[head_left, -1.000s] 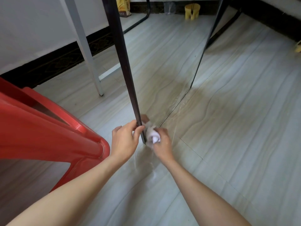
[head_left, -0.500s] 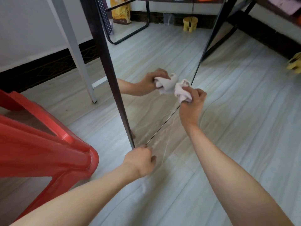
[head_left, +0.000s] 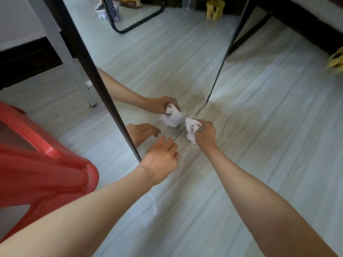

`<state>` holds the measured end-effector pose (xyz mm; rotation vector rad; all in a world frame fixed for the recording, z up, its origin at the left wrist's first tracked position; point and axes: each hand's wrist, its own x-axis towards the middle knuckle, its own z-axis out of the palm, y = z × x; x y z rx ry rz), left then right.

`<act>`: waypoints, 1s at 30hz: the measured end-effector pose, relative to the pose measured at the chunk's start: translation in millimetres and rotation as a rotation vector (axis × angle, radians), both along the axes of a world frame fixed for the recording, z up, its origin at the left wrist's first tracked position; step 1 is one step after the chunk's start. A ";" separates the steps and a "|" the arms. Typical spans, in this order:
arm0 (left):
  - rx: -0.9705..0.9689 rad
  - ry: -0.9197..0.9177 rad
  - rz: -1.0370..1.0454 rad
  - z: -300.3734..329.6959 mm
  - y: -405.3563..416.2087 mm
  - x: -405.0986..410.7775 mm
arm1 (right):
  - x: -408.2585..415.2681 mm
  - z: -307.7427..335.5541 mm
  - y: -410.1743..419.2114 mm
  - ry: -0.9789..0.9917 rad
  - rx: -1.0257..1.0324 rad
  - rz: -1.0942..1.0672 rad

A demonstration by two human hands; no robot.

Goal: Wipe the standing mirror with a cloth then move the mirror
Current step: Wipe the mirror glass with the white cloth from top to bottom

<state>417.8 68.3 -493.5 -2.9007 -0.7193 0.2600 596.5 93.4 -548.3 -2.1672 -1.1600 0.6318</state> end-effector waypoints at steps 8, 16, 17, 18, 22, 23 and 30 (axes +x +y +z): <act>-0.042 0.101 0.092 -8.6 -1.6 25.2 | 8.8 36.0 56.8 -0.035 0.407 -0.268; 0.027 0.329 0.096 -13.7 5.3 39.9 | 27.8 -36.7 8.4 -0.229 -0.024 0.440; 0.034 0.342 0.102 -14.4 6.6 41.3 | 34.1 -40.9 4.5 -0.296 -0.118 0.532; 0.039 0.347 0.105 -15.0 8.2 41.2 | 38.3 -40.2 5.1 -0.335 -0.134 0.541; 0.054 0.349 0.101 -19.9 11.4 41.2 | 57.3 -13.3 32.5 -0.308 0.285 0.161; 0.059 0.351 0.104 -20.8 12.6 41.7 | 62.5 -5.5 43.3 -0.316 0.346 0.092; 0.060 0.290 0.157 -25.0 14.4 52.6 | 40.5 -43.4 43.1 -0.225 0.152 0.187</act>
